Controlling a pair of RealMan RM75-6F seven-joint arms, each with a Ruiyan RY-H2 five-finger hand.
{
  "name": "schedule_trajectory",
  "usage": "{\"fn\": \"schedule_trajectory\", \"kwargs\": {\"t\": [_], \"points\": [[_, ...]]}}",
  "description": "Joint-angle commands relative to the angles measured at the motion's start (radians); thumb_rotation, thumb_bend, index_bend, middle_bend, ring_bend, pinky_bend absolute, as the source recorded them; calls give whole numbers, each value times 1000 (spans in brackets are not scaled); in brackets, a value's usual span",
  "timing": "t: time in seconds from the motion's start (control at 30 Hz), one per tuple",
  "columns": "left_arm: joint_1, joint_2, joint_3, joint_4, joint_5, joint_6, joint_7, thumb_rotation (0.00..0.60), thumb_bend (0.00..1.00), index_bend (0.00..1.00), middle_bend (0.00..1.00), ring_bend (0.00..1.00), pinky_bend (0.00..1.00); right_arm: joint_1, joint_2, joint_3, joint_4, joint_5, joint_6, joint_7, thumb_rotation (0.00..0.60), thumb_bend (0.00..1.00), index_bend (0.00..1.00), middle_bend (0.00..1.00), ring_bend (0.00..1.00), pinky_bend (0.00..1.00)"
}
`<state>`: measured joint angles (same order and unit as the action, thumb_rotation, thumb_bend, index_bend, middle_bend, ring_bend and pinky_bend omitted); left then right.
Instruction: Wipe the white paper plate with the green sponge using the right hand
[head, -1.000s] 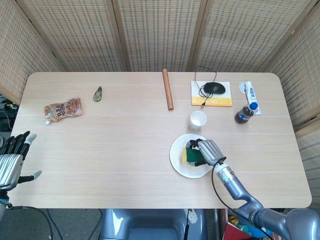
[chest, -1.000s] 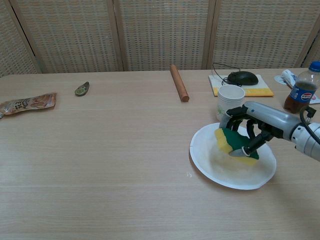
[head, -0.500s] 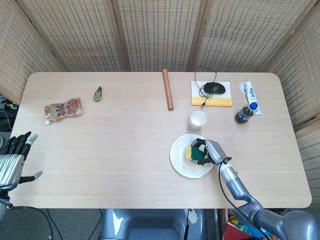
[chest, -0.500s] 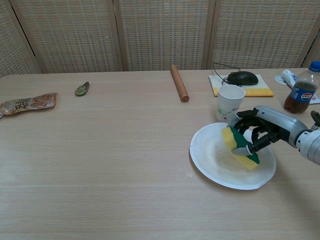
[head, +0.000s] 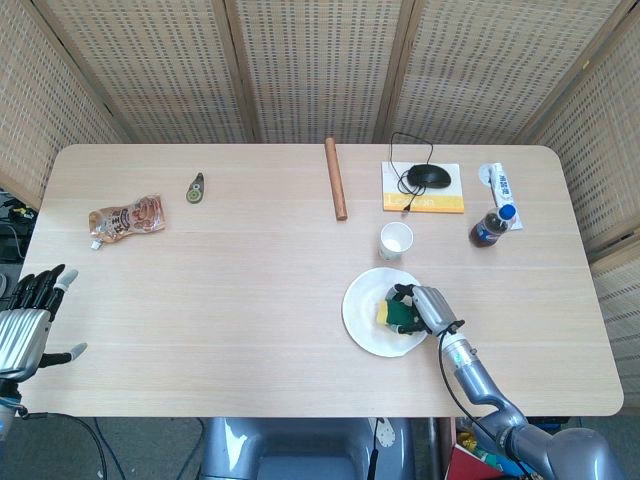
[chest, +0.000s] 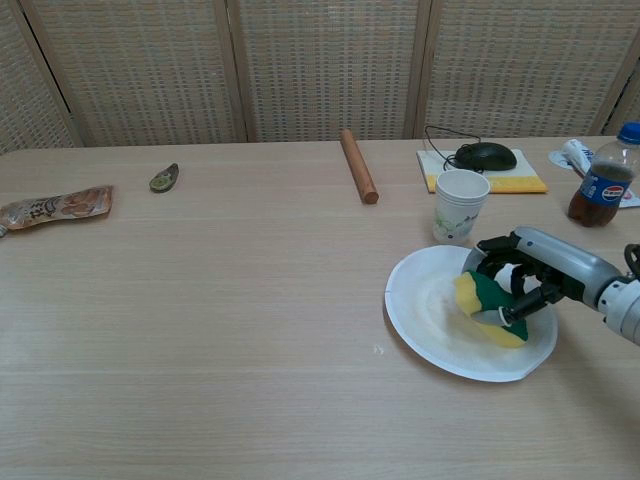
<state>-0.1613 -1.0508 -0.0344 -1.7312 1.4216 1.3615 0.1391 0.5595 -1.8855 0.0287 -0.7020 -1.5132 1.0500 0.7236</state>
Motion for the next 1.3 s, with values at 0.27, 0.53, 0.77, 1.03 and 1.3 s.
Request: {"fn": "schedule_trajectory", "kwargs": {"t": [0.27, 0.53, 0.77, 1.03, 1.3], "points": [[0, 5, 2, -1, 4, 0, -10, 600, 0, 0, 0, 0, 0, -7, -34, -20, 62, -32, 34, 51, 600, 237, 511, 510, 404, 628], [0, 6, 5, -2, 10, -2, -13, 600, 0, 0, 0, 0, 0, 11, -36, 5, 74, -60, 140, 40, 600, 255, 512, 512, 404, 628], [0, 7, 5, -4, 9, -2, -14, 600, 0, 0, 0, 0, 0, 23, -48, 1, 92, -57, 104, 16, 600, 255, 512, 512, 404, 628], [-1, 9, 5, -2, 7, -3, -21, 600, 0, 0, 0, 0, 0, 20, -74, -12, 145, -48, 55, 4, 600, 255, 512, 512, 404, 628], [1, 9, 7, -3, 12, 0, -21, 600, 0, 0, 0, 0, 0, 13, -86, -23, 180, -51, 44, 32, 600, 256, 512, 512, 404, 628]]}}
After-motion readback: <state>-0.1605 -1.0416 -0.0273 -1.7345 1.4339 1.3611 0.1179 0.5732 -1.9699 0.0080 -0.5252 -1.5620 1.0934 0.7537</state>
